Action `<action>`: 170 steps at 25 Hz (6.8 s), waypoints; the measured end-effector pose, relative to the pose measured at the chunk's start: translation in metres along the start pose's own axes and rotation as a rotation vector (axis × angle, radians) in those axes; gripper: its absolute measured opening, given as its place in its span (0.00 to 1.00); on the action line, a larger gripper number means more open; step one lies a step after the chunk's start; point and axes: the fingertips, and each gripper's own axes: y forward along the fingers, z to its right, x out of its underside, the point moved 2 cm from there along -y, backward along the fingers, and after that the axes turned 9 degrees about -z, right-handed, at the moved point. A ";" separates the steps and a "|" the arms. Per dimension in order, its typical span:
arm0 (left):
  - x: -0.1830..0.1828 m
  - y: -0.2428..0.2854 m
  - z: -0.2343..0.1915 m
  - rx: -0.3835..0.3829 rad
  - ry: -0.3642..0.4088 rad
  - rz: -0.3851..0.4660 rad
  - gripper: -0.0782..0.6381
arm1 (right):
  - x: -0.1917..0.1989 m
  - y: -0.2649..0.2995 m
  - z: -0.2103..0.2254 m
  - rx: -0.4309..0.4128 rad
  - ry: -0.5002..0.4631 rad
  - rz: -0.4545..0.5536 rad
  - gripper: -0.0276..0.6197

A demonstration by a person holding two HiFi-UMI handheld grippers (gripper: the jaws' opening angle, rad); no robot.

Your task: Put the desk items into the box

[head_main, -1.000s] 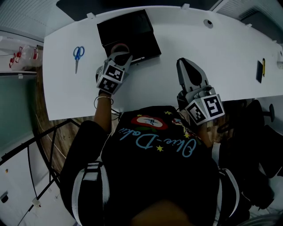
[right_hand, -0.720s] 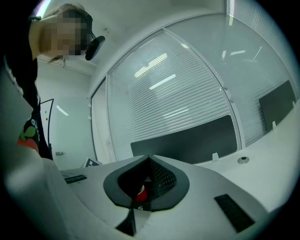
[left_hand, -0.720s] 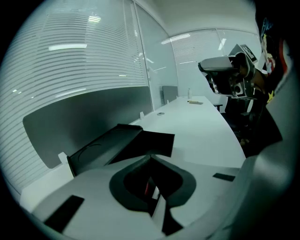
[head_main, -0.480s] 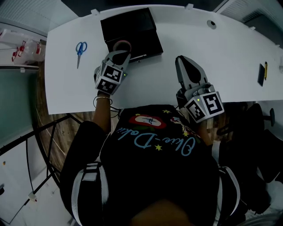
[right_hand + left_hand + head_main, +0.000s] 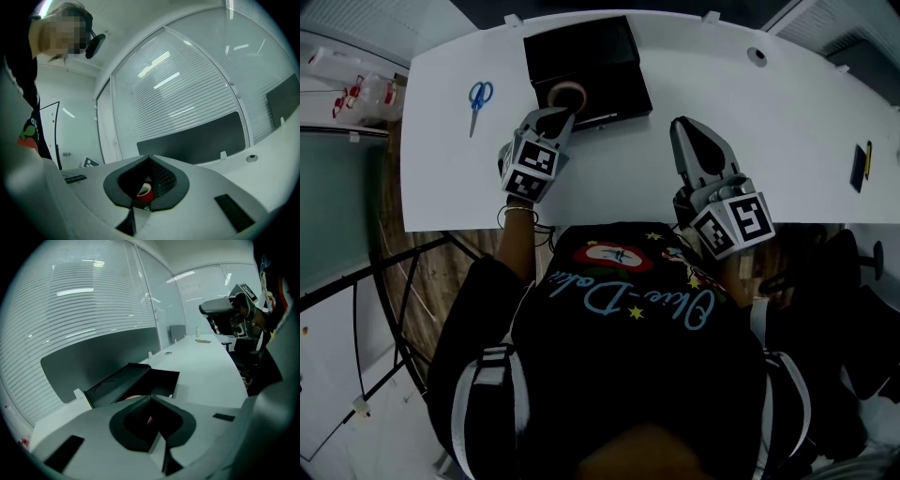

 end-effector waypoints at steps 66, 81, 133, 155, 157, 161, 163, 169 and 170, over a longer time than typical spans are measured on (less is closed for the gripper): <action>0.116 -0.089 -0.150 -0.247 -0.247 0.055 0.20 | 0.023 0.103 -0.116 -0.115 -0.058 -0.086 0.05; 0.137 -0.040 -0.198 -0.141 -0.256 -0.018 0.30 | 0.036 0.104 -0.121 0.029 -0.033 -0.100 0.05; 0.140 -0.008 -0.218 -0.124 -0.391 -0.085 0.25 | 0.033 0.120 -0.099 0.040 -0.048 -0.121 0.05; 0.109 -0.101 -0.189 -0.273 -0.402 0.041 0.25 | 0.021 0.133 -0.113 -0.165 -0.074 -0.082 0.05; 0.108 -0.107 -0.187 -0.285 -0.402 0.048 0.25 | 0.019 0.132 -0.114 -0.174 -0.070 -0.071 0.05; 0.104 -0.114 -0.182 -0.304 -0.396 0.056 0.25 | 0.017 0.128 -0.112 -0.184 -0.070 -0.063 0.05; 0.101 -0.116 -0.180 -0.308 -0.395 0.061 0.25 | 0.016 0.125 -0.111 -0.185 -0.070 -0.063 0.05; 0.097 -0.119 -0.172 -0.317 -0.382 0.060 0.25 | 0.014 0.117 -0.106 -0.179 -0.072 -0.058 0.05; 0.096 -0.119 -0.171 -0.317 -0.380 0.059 0.25 | 0.014 0.115 -0.106 -0.177 -0.072 -0.058 0.05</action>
